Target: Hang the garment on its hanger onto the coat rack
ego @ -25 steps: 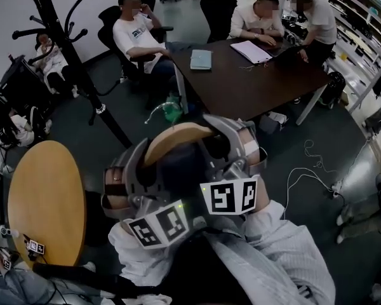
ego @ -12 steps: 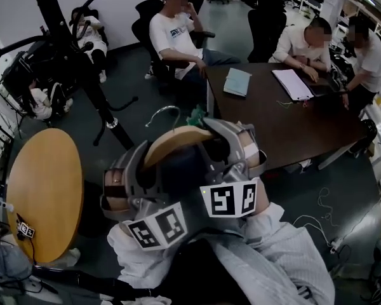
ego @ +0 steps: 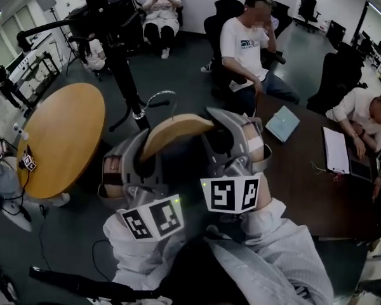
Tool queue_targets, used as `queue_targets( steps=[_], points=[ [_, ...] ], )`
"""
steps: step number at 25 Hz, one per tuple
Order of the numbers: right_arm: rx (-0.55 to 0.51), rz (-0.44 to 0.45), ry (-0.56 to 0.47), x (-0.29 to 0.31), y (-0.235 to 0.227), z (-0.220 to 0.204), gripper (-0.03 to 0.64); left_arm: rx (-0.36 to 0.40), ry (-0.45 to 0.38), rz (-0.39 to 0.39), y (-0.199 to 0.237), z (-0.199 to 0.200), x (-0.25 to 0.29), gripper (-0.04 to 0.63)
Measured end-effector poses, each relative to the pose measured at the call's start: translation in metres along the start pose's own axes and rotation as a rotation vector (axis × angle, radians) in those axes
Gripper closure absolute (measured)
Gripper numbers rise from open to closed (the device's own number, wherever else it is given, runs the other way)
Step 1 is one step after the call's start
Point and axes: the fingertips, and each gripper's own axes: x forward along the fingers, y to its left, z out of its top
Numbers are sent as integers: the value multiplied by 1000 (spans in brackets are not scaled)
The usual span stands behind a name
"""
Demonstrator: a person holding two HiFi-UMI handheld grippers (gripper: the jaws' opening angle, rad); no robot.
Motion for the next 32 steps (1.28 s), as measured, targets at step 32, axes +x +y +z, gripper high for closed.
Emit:
queue_targets(
  steps=[32],
  points=[
    [35,138,-105,232,29,13,528,-43,135,26,86,-133,154,546]
  ],
)
